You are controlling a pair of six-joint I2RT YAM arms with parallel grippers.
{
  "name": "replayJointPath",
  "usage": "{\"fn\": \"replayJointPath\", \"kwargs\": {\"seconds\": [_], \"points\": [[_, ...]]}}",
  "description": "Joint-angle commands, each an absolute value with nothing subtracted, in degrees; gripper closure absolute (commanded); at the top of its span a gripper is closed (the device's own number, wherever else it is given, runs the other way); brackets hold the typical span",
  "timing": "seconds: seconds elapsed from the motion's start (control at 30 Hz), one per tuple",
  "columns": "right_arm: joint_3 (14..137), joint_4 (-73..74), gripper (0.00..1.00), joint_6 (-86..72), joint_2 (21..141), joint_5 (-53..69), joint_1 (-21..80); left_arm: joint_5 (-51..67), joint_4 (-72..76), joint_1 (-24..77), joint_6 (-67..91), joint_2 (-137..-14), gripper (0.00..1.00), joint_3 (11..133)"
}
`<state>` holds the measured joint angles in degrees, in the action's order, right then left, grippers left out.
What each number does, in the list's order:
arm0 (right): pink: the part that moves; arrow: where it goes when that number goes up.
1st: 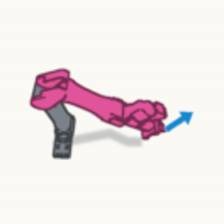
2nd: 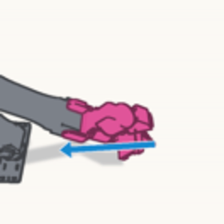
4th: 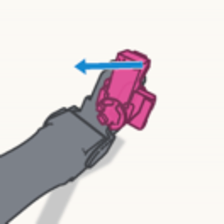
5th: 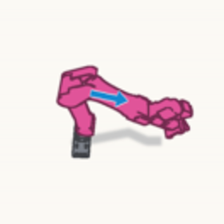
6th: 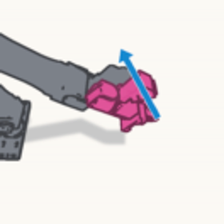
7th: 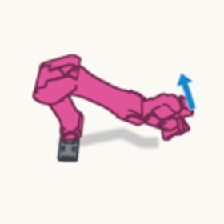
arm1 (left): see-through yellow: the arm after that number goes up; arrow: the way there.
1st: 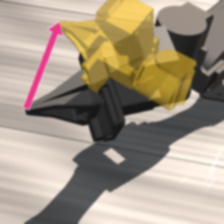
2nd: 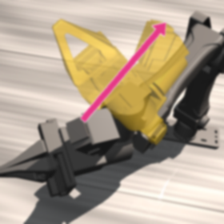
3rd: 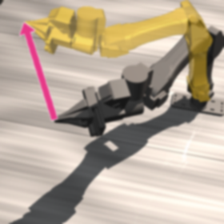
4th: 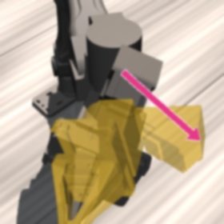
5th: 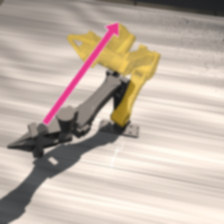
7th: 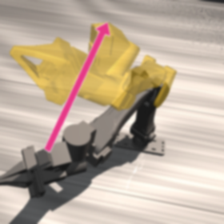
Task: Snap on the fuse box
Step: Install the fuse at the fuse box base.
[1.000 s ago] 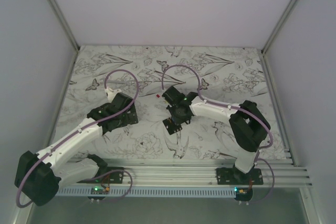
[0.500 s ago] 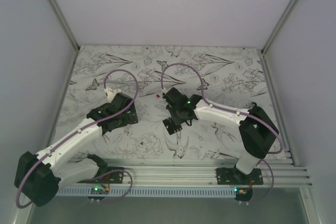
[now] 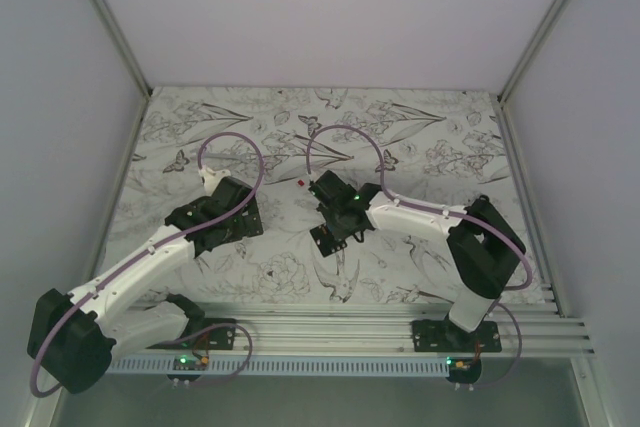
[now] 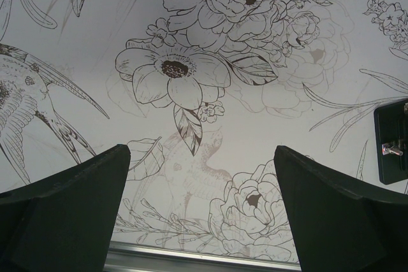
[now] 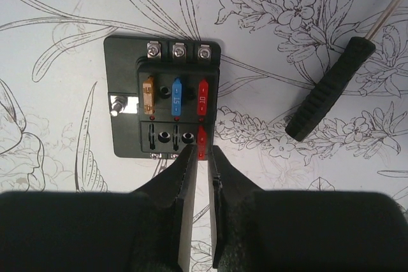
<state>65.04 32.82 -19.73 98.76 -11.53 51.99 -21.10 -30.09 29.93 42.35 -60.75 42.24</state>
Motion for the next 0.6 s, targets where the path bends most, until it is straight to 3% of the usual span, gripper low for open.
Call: {"fn": "replayJointPath", "kwargs": {"seconds": [0.0,0.2,0.33,0.57], "points": [[65.7,31.1,0.83,-19.7,100.2,-12.3,52.3,-21.6,-32.7,29.4,42.3,-60.0,0.0,42.1],[65.7,31.3,0.87,-20.0,101.0,-12.3,52.3,-21.6,-32.8,29.4,42.3,-60.0,0.0,42.0],[65.7,31.8,1.0,-20.3,101.3,-12.1,52.3,-21.6,-32.7,29.4,42.3,-60.2,0.0,42.0],[65.7,33.9,1.0,-20.7,103.3,-12.0,52.3,-21.6,-32.7,29.4,42.3,-60.3,0.0,42.1]]}}
